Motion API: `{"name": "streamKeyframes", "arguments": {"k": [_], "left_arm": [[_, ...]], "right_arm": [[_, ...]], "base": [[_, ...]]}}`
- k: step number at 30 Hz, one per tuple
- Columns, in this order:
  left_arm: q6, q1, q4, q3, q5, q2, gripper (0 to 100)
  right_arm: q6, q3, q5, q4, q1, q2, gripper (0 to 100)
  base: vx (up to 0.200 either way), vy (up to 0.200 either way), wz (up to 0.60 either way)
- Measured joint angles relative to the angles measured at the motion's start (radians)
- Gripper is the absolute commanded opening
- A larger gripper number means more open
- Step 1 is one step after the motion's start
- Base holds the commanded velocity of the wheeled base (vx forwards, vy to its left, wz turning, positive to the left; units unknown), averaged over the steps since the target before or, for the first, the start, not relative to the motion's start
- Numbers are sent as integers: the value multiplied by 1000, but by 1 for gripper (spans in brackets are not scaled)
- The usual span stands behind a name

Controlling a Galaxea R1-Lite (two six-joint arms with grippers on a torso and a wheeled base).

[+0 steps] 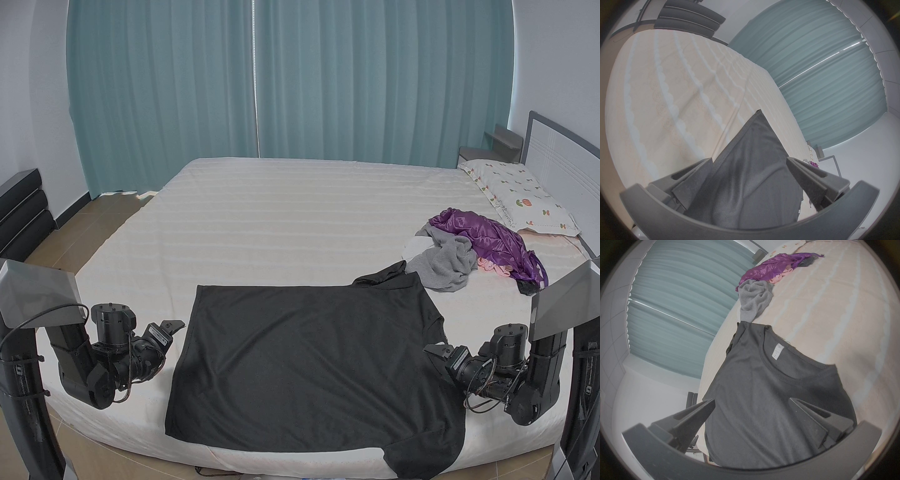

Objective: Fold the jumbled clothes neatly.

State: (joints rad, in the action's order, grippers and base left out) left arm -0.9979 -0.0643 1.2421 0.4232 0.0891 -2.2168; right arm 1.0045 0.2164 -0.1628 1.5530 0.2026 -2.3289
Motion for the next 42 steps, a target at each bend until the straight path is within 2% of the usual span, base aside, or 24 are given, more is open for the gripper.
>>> {"name": "streamKeyframes", "arguments": {"k": [4, 22, 31, 36, 42], "left_arm": [[0, -2, 0, 0, 0, 1, 100], [-9, -3, 0, -3, 8, 10, 100], [-10, -20, 0, -13, 8, 20, 100], [-7, -27, -1, -25, 14, 27, 100], [24, -27, -3, -39, 57, 27, 100]], "right_arm": [[33, -15, -20, 0, 0, 0, 100], [37, -27, -21, 0, 6, -3, 100], [35, -29, -21, 0, 7, -6, 100], [32, -28, -21, 0, 7, -8, 100], [31, -27, -21, 0, 8, -8, 100]], "base": [[-200, 0, 0], [0, 0, 0], [0, -200, 0], [0, 0, 0], [0, 0, 0]]}}
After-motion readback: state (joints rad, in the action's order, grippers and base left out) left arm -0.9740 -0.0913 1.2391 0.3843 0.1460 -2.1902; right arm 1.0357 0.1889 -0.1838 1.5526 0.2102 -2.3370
